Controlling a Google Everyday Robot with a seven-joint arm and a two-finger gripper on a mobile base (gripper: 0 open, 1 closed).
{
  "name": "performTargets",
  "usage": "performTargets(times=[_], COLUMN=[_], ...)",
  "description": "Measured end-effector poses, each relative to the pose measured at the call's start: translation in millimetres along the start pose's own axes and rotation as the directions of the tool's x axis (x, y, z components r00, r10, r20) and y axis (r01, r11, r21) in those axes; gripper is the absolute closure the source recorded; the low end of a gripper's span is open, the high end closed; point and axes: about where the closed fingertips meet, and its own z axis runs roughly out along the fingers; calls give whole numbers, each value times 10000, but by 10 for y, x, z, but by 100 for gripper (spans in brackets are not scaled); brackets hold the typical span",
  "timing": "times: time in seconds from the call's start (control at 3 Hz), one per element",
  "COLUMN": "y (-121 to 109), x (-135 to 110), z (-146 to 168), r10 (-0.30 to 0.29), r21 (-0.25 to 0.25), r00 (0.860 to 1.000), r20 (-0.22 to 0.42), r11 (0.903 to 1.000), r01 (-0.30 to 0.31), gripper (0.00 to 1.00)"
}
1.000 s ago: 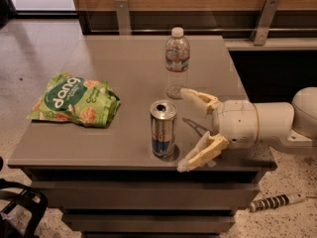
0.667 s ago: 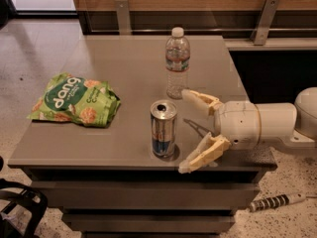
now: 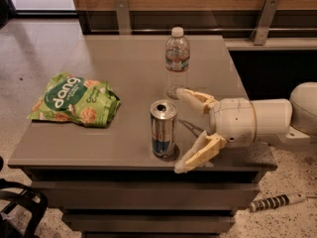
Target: Knock redbull can over
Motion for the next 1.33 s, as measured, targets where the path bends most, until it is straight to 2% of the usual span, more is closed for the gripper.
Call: performTargets(times=[0.33, 0.67, 1.33], y=[11, 56, 70], x=[2, 22, -5], z=[40, 96, 128], r10=[30, 126, 70], r21=[-95, -180, -249], r00=[10000, 9998, 9999], r20=[1, -136, -140], r11=[10000, 9998, 9997], r01=[-30, -129, -74], gripper=[0, 19, 65])
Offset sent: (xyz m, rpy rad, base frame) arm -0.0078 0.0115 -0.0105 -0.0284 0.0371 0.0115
